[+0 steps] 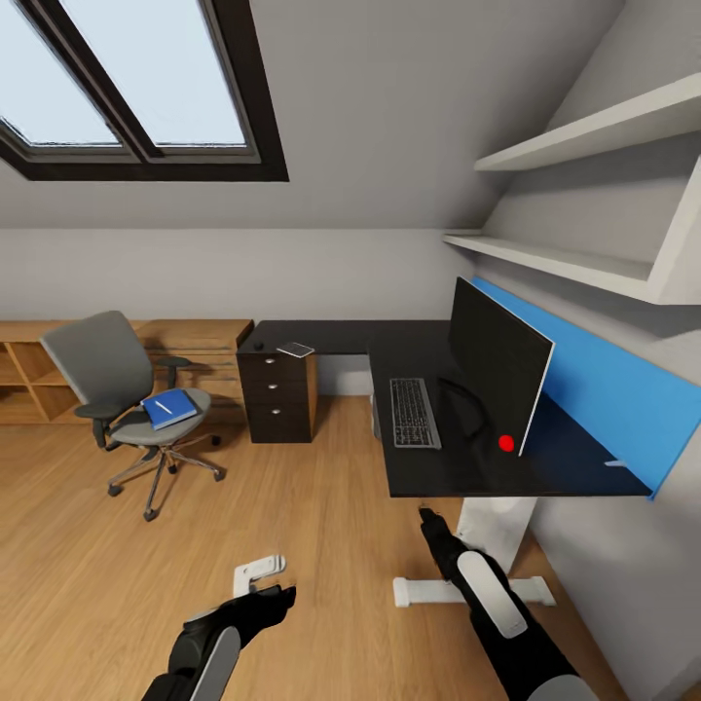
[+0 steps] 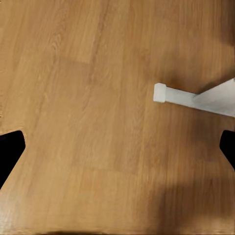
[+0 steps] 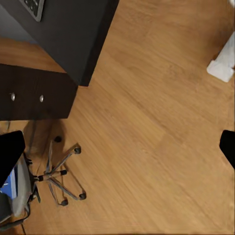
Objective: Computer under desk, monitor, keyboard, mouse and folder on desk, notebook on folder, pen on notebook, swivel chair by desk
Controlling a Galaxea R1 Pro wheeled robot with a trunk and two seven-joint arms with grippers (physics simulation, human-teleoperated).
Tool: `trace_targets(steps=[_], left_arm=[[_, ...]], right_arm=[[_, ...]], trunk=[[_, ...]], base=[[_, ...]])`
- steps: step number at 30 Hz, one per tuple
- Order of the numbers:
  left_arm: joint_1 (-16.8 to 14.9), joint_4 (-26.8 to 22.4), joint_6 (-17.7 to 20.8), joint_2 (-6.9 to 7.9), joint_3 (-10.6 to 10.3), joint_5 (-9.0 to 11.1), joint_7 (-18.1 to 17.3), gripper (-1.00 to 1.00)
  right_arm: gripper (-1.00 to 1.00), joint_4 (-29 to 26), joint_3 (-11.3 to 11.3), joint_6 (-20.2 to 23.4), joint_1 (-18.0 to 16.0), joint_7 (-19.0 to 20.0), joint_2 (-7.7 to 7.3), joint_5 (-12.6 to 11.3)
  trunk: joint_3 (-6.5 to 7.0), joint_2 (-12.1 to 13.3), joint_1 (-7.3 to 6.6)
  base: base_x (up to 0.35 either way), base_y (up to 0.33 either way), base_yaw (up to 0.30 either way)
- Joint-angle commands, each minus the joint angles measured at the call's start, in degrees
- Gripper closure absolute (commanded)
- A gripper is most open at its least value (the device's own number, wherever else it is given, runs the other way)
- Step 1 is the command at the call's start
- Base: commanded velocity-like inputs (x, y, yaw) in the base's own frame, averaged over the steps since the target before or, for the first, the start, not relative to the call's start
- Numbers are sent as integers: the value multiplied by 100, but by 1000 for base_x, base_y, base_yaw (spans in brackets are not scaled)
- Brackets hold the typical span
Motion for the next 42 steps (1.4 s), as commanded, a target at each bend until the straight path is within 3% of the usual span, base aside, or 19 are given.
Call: trace_targets(steps=[1,4,8,9,14,15,16,20,24,26,28,34,42], left_arm=[[-4,199,13,2,-1,54,58,-100],[-5,500,11,3,3,49,66,-100],[-5,968,-7,18,6,41,74,-100],[-5,1139,-44,37,7,39,72,-100],[-5,1615,-299,88,7,40,64,-100],[-3,1820,-478,107,7,41,58,-100],[-4,2313,-1120,133,-2,29,40,-100],[-5,2641,-1759,136,-24,17,31,-100],[-5,2898,-2313,136,-41,12,24,-100],[-5,3131,-2712,141,-49,5,26,-100],[-5,3225,-2866,143,-51,3,29,-100],[-5,3311,-3027,144,-53,0,33,-100],[-5,3341,-3094,145,-60,-1,37,-100]], right_arm=[[-100,4,68,10,-3,-195,0,46],[-100,129,206,-21,-3,-331,1,205],[-100,664,455,-457,-3,-394,5,642],[-100,959,593,-833,-3,-397,8,927],[-100,1895,1088,-2029,-3,-415,76,1823],[-100,2322,1237,-2466,-3,-414,163,2105],[-100,3402,1464,-3207,-3,-395,375,2598],[-100,4008,1582,-3513,-3,-295,436,2969],[-100,4385,1634,-3688,8,-8,419,3218],[-100,4827,1658,-3838,22,571,355,3334],[-100,5026,1670,-3925,27,913,329,3377],[-100,5210,1710,-4004,31,1296,314,3438],[-100,5254,1740,-4034,32,1399,359,3542]], trunk=[[-7,-6,1],[-7,-6,1],[-7,-6,1],[-7,-6,1],[-7,-6,1],[-7,-6,1],[-7,-6,1],[-7,-6,1],[-7,-6,1],[-7,-6,1],[-7,-6,1],[-7,-6,1],[-7,-6,1]], base=[[-4,0,0],[-3,0,0],[-1,0,0],[0,0,0],[0,0,0],[0,0,0],[0,0,0],[0,0,0],[0,0,0],[0,54,0],[0,164,0],[16,250,0],[85,299,0]])
